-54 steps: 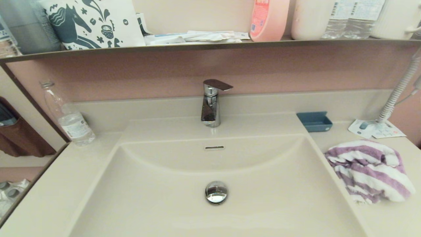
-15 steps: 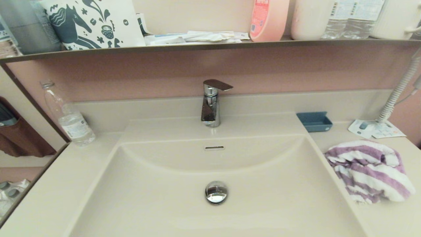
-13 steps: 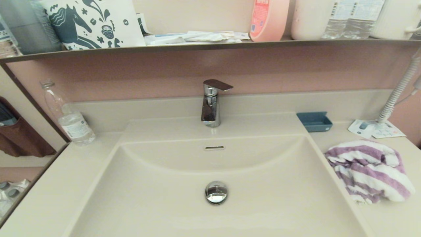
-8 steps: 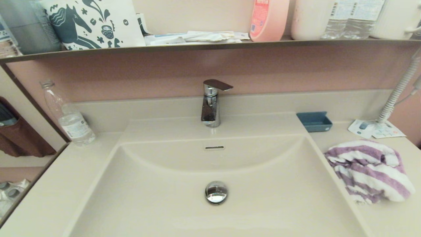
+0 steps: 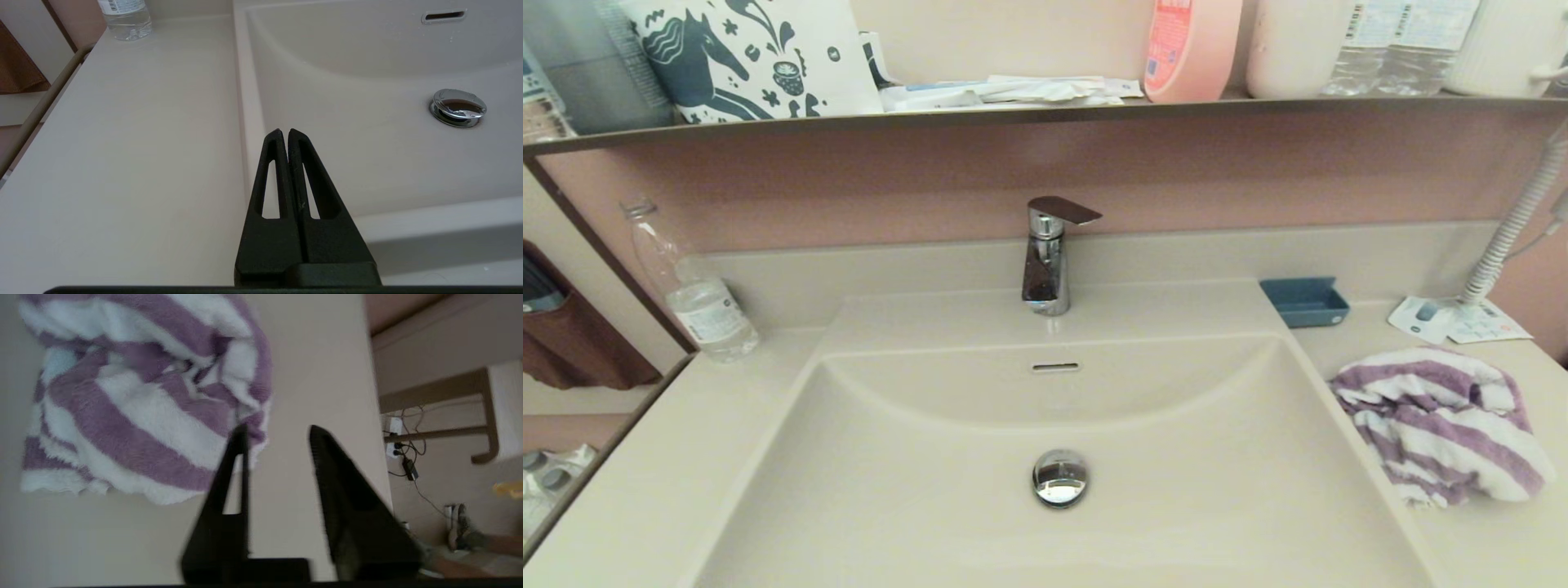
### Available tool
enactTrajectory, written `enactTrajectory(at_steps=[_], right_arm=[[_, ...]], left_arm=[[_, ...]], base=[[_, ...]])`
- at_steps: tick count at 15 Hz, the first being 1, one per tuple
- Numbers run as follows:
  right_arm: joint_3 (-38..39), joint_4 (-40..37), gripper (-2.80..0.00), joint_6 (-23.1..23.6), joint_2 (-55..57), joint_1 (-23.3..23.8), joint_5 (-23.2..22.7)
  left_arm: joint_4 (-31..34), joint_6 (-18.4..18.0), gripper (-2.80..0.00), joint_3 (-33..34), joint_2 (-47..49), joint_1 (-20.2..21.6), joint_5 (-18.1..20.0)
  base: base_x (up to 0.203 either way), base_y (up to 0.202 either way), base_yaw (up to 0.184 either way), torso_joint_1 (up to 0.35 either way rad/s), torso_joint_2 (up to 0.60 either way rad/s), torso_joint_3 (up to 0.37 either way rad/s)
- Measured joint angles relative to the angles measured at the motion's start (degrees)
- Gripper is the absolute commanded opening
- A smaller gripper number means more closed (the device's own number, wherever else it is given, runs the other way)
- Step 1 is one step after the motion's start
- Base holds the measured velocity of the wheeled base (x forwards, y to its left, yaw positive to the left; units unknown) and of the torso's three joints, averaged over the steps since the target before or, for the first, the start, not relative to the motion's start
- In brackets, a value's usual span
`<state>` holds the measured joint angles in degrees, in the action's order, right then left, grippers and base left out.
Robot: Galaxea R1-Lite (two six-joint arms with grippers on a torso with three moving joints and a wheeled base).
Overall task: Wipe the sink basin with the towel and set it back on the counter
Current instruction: Pick up the cloth
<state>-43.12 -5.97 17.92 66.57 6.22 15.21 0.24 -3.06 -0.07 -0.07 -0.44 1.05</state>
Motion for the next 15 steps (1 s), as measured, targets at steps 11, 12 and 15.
enactTrajectory(at_steps=[11,12,15], right_arm=[[-15.66,-24.21,0.00,9.64,14.87,0.97,-5.17],[-15.87,-22.75,0.00,10.27,15.61,1.14,-4.20],[-18.11,-20.67,0.00,11.73,18.49,2.59,-2.26]], left_arm=[[0.05,0.01,-2.80,-0.02,0.00,0.00,-0.01],[0.02,0.00,-2.80,-0.02,0.00,0.00,-0.01],[0.05,0.00,-2.80,-0.02,0.00,0.00,0.00]], base=[[0.000,0.000,0.000,0.000,0.00,0.000],[0.000,0.000,0.000,0.000,0.00,0.000],[0.000,0.000,0.000,0.000,0.00,0.000]])
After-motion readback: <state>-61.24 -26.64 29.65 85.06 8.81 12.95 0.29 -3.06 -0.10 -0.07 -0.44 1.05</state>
